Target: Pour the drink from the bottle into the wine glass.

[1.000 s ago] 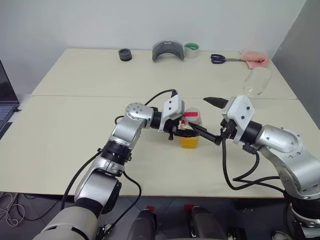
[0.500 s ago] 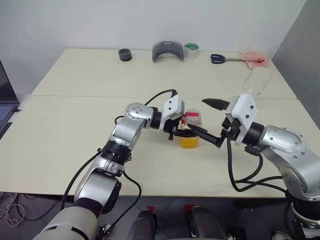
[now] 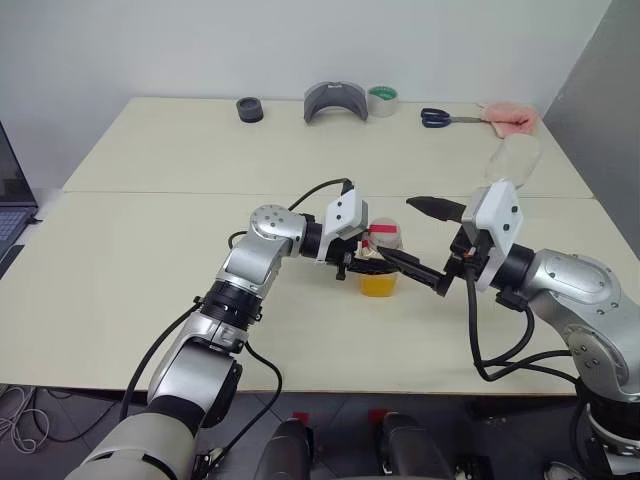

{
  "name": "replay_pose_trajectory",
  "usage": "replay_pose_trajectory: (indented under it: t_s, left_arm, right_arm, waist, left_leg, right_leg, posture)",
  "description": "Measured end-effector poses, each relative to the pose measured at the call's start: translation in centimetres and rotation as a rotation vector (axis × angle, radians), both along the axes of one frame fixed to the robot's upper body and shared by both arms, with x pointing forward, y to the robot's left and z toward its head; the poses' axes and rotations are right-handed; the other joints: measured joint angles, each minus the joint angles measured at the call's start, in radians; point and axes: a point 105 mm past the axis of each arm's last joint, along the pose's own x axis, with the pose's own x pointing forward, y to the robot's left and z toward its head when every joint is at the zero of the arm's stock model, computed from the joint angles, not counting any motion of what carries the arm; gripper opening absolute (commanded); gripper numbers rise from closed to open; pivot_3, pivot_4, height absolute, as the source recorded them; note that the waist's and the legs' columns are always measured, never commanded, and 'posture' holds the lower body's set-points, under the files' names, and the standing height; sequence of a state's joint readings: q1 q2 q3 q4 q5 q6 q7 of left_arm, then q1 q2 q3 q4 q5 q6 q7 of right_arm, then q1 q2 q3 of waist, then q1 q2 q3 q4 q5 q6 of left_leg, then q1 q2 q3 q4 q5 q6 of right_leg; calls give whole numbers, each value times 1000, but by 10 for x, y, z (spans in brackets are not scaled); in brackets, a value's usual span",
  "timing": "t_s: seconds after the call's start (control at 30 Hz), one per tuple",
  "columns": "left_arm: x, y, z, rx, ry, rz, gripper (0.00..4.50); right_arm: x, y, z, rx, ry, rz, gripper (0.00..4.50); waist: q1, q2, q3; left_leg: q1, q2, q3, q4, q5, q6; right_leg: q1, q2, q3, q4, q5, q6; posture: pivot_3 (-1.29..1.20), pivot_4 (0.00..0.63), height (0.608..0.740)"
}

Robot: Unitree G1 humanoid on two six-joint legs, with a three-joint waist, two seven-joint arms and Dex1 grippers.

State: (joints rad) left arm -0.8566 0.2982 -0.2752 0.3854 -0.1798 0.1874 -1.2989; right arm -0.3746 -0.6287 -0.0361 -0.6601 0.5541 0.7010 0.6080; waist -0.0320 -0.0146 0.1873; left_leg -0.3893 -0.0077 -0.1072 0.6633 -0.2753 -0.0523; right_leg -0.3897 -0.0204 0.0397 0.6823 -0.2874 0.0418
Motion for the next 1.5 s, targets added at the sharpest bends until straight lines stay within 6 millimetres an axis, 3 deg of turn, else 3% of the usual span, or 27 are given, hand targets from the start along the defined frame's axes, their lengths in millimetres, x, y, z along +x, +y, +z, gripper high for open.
replay_pose_trajectory:
  t_s: [0.23, 0.83, 0.93, 1.13, 1.3, 1.5]
  left_arm:
    - [0, 0, 0, 0, -1, 1, 1869]
    - [0, 0, 0, -2, -3, 0, 1869]
    - [0, 0, 0, -2, -3, 0, 1869]
    - [0, 0, 1, -3, -5, 2, 1869]
    - [0, 1, 1, -1, -7, 5, 1869]
    - [-1, 0, 0, -3, -14, 8, 1846]
  right_arm:
    - [4, 0, 6, 13, 10, -5, 4500]
    - [13, 8, -10, -25, 102, 19, 4500]
    - [15, 10, -12, -21, 115, 25, 3928]
    - [15, 14, -10, -16, 104, 33, 1855]
    - [16, 15, -10, -10, 100, 31, 1780]
    - [19, 12, 0, -72, -69, -17, 1724]
  waist:
    - [0, 0, 0]
    - [0, 0, 0]
    - [0, 0, 0]
    - [0, 0, 0]
    - [0, 0, 0]
    - [0, 0, 0]
  left_leg:
    - [0, 0, 0, 0, 0, 0]
    - [0, 0, 0, 0, 0, 0]
    - [0, 0, 0, 0, 0, 0]
    - [0, 0, 0, 0, 0, 0]
    - [0, 0, 0, 0, 0, 0]
    - [0, 0, 0, 0, 0, 0]
  right_leg:
    - [0, 0, 0, 0, 0, 0]
    - [0, 0, 0, 0, 0, 0]
    - [0, 0, 0, 0, 0, 0]
    - [0, 0, 0, 0, 0, 0]
    - [0, 0, 0, 0, 0, 0]
    - [0, 0, 0, 0, 0, 0]
  posture:
    - [0, 150, 740]
    - [0, 150, 740]
    - [0, 150, 740]
    - [0, 150, 740]
    - [0, 150, 740]
    - [0, 150, 740]
